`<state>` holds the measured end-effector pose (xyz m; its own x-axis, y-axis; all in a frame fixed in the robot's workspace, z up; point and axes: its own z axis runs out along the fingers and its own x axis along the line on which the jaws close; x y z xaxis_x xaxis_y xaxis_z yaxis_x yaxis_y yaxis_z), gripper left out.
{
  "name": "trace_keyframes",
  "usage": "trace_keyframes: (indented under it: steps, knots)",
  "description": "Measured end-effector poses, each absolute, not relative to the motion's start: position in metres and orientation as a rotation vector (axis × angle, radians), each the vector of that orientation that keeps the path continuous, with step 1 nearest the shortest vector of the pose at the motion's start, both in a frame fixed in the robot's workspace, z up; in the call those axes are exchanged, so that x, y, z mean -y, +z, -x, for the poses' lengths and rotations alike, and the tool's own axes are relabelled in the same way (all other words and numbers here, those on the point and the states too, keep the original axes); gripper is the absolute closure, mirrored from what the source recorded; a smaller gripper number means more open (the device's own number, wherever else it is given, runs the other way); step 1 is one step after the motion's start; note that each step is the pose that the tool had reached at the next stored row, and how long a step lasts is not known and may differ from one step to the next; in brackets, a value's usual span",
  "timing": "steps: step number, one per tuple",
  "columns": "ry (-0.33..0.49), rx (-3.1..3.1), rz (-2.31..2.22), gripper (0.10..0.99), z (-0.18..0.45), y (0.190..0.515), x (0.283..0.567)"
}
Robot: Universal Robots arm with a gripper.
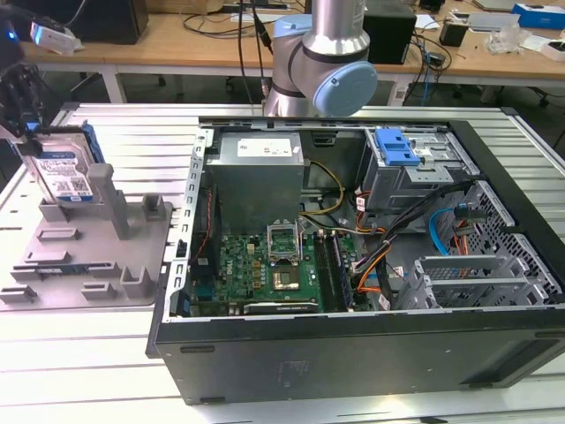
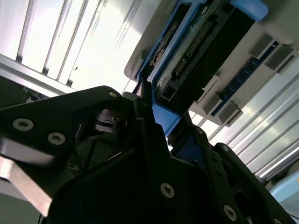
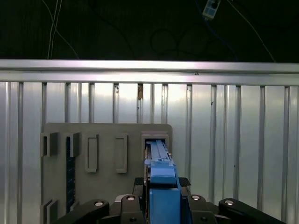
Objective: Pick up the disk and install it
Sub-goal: 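Pick up the disk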
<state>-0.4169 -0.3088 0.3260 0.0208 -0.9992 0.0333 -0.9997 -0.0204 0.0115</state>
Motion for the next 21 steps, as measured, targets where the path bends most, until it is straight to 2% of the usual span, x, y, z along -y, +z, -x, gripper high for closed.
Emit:
trace_keyframes:
  steps: [18, 21]
  knots:
    - [0.024, 2.176, -2.222, 0.718, 0.417, 0.421, 0.309]
    - [0.024, 2.176, -2.222, 0.718, 0.417, 0.446, 0.309]
